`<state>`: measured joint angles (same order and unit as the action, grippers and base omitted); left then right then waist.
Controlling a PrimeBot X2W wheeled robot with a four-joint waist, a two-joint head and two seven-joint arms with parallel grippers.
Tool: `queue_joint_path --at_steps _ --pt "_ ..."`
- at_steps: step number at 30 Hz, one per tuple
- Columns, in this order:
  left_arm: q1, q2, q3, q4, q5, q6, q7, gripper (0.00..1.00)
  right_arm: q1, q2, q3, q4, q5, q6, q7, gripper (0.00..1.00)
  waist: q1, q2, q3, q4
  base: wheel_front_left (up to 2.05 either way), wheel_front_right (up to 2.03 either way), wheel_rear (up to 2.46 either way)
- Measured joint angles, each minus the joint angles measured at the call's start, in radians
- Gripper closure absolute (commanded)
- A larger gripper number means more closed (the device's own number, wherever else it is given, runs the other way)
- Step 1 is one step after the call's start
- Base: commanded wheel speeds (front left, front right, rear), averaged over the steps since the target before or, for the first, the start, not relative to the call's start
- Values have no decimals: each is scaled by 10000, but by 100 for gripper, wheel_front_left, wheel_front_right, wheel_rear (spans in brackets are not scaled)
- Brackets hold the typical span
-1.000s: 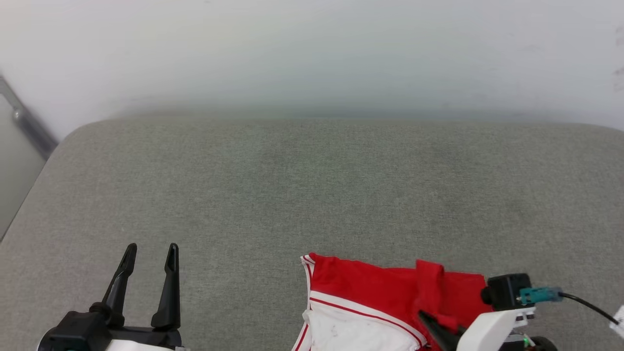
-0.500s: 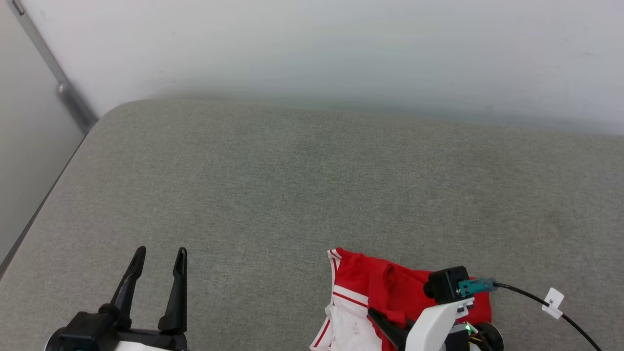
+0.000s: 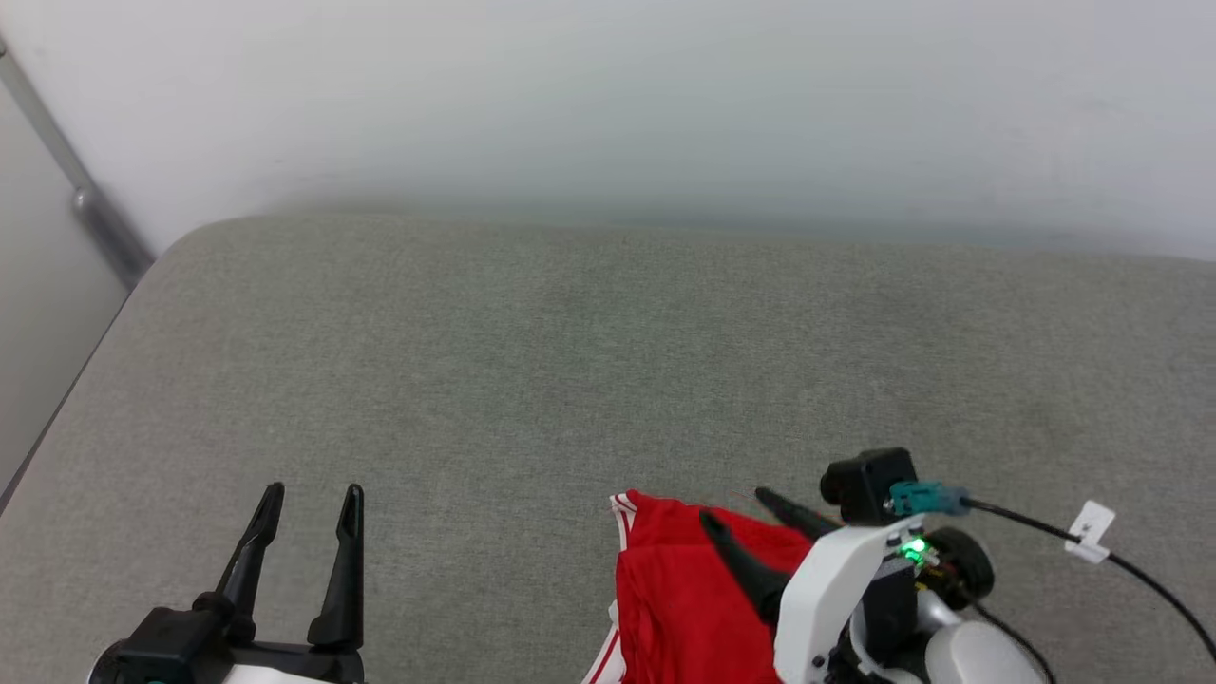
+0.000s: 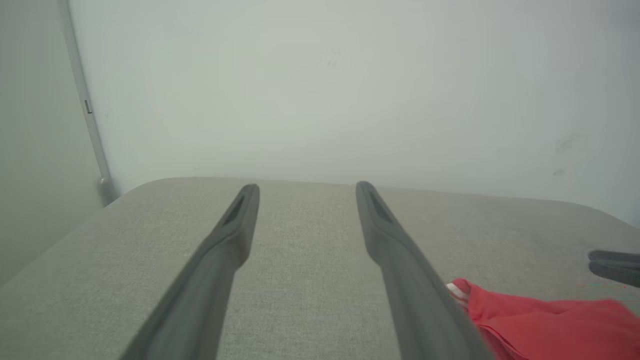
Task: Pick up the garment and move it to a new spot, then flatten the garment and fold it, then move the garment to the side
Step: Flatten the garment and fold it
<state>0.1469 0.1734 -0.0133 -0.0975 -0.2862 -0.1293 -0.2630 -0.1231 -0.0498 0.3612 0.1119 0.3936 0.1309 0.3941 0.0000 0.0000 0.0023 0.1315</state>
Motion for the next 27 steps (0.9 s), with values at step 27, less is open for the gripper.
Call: queue_joint_path --at_steps 27 --pt "63 -27 -169 65 12 -2 0 0 1683 -679 -4416 -1858 -3530 0 -4681 0 -1 0 211 -959 0 0 0"
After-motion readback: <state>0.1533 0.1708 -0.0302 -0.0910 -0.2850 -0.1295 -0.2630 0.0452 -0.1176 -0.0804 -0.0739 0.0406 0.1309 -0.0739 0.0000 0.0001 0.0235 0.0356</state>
